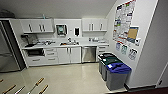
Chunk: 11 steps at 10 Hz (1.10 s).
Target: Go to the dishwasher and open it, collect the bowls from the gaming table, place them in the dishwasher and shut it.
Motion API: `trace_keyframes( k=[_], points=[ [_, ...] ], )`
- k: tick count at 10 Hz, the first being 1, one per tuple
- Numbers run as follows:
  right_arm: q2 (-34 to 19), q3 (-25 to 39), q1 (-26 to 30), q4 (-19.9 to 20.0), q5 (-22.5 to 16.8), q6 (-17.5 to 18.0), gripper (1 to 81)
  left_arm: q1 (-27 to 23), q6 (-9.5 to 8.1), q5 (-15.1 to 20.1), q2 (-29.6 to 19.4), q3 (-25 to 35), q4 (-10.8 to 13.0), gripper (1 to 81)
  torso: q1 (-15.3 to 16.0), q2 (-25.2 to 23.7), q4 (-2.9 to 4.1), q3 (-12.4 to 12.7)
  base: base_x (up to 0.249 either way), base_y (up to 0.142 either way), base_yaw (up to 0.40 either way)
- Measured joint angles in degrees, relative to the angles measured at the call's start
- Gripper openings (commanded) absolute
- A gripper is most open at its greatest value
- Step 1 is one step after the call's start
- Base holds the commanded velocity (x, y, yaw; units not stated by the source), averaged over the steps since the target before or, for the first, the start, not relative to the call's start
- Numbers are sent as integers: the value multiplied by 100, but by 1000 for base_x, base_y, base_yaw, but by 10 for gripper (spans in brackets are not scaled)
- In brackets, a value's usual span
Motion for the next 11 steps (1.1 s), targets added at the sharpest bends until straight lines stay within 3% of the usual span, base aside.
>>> trace_keyframes(
  k=[11],
  points=[
    [-5, -2, 0, 0, -2, -2, 811, 0, 0, -12, -24, 0, 1, 811, 0, 0, 0, 0, 194, 0, 0]
  ],
)
